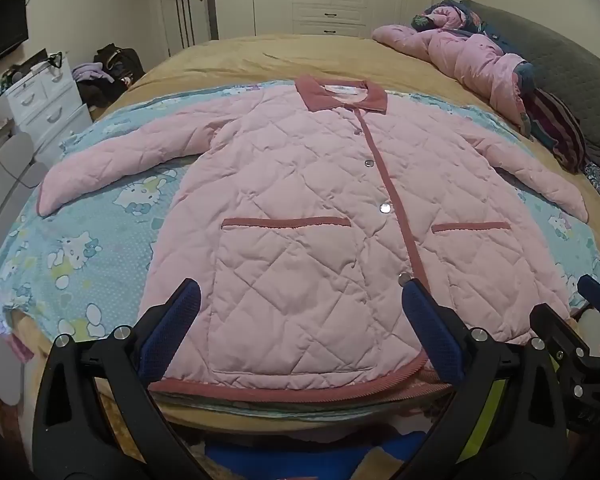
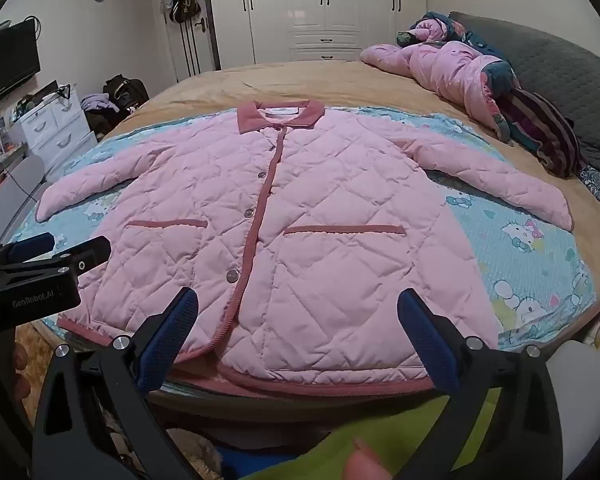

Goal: Fold large clothes

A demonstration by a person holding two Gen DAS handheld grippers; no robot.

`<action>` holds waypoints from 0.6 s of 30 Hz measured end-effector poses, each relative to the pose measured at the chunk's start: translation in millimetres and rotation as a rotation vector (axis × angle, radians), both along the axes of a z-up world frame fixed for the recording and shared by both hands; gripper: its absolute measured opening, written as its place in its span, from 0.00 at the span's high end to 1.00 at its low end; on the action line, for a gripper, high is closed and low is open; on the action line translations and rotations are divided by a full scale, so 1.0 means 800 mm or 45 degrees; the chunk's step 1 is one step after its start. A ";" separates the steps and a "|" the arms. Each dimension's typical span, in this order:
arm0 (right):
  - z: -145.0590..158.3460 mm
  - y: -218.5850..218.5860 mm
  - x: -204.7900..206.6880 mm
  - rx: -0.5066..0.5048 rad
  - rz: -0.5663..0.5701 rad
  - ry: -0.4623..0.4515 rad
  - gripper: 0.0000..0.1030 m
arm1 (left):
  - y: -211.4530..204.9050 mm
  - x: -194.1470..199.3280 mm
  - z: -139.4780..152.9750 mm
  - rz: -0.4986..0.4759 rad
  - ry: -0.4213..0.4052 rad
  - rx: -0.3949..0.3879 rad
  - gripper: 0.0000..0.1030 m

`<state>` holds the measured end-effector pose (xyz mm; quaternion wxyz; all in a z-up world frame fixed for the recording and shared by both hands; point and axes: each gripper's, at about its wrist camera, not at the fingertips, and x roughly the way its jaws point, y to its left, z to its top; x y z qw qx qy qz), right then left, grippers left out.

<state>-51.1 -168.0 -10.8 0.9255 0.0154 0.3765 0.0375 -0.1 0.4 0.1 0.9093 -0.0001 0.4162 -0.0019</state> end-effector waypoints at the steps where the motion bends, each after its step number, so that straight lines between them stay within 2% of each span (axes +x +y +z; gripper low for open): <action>1: 0.000 0.000 0.000 0.001 -0.001 0.000 0.04 | 0.000 0.000 0.000 0.000 0.002 0.002 0.08; 14: 0.005 0.002 -0.002 -0.004 -0.004 -0.003 0.04 | -0.001 0.006 -0.009 -0.002 -0.006 0.013 0.08; 18: 0.004 0.001 -0.003 0.002 0.000 -0.007 0.04 | -0.002 0.001 0.003 -0.004 -0.005 0.006 0.08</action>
